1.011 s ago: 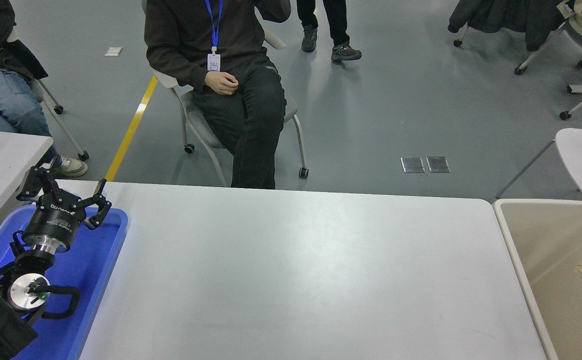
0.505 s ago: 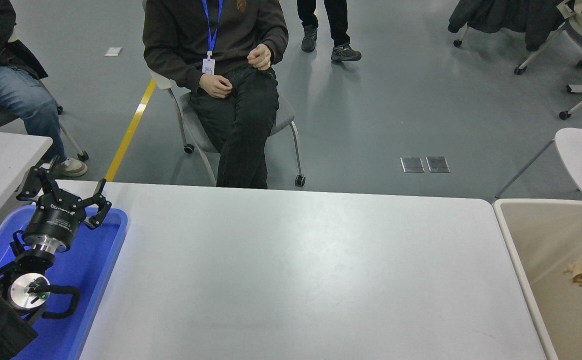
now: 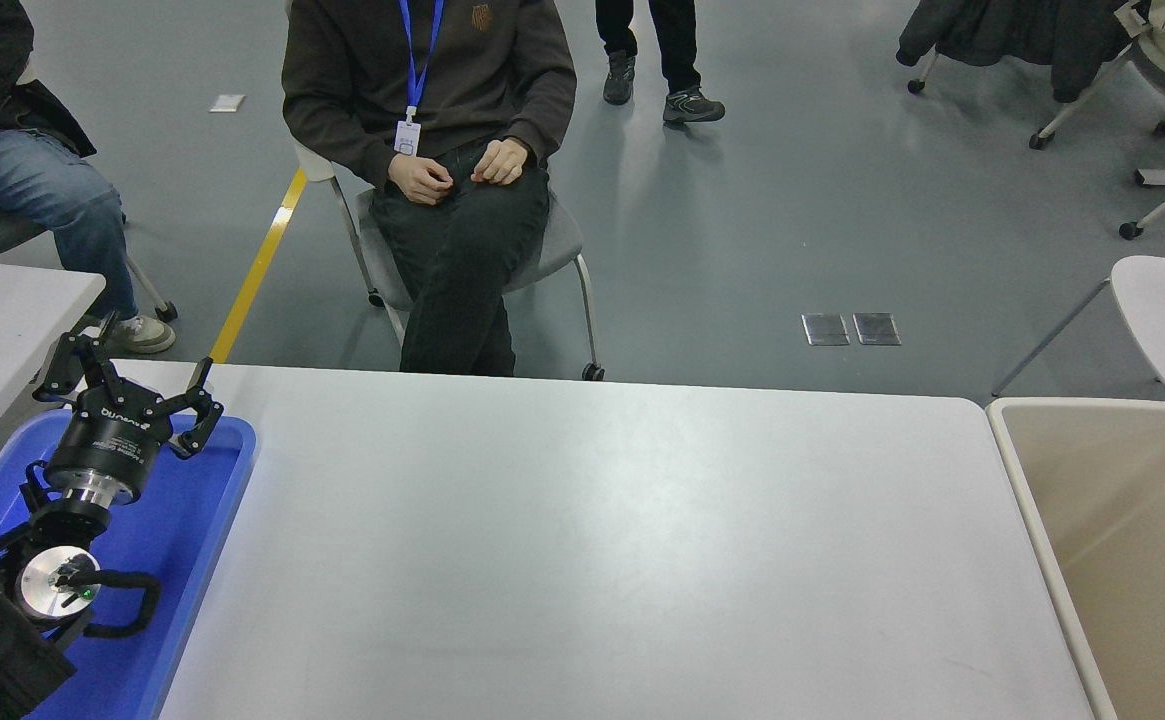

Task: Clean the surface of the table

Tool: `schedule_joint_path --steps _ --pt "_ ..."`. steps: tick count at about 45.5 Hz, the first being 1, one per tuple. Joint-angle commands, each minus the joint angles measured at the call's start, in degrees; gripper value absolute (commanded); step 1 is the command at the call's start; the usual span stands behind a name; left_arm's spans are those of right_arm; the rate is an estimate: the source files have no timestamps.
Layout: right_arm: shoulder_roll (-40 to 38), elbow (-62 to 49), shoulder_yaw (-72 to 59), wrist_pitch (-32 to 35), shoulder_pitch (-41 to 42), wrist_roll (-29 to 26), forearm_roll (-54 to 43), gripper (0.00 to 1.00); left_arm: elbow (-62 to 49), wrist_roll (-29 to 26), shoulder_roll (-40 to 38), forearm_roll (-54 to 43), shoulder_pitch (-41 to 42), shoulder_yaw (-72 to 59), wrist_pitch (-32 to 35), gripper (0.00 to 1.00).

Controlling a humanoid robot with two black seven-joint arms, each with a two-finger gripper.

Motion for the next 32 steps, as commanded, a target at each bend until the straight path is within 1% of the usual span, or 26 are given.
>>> schedule_joint_path --steps 1,11,19,25,32 --pt "-0.12 0.31 1.53 -0.09 -0.17 0.3 4.6 0.99 0.0 0.0 0.0 0.0 0.0 0.0 0.0 1.0" --pt "-0.2 2.06 7.06 0.09 0.79 0.12 10.22 0.99 0.0 0.0 0.0 0.0 0.0 0.0 0.0 1.0" --pt "-0.29 6.36 19.36 0.26 0.79 -0.23 17.96 0.99 0.09 0.0 0.0 0.0 0.0 0.0 0.0 1.0" --pt "-1.7 10.76 26.83 0.87 0.35 -0.76 18.66 0.99 0.0 0.0 0.0 0.0 0.0 0.0 0.0 1.0" --pt "-1.43 13.05 36.24 2.98 -0.17 -1.02 18.84 0.99 0.0 0.0 0.0 0.0 0.0 0.0 0.0 1.0"
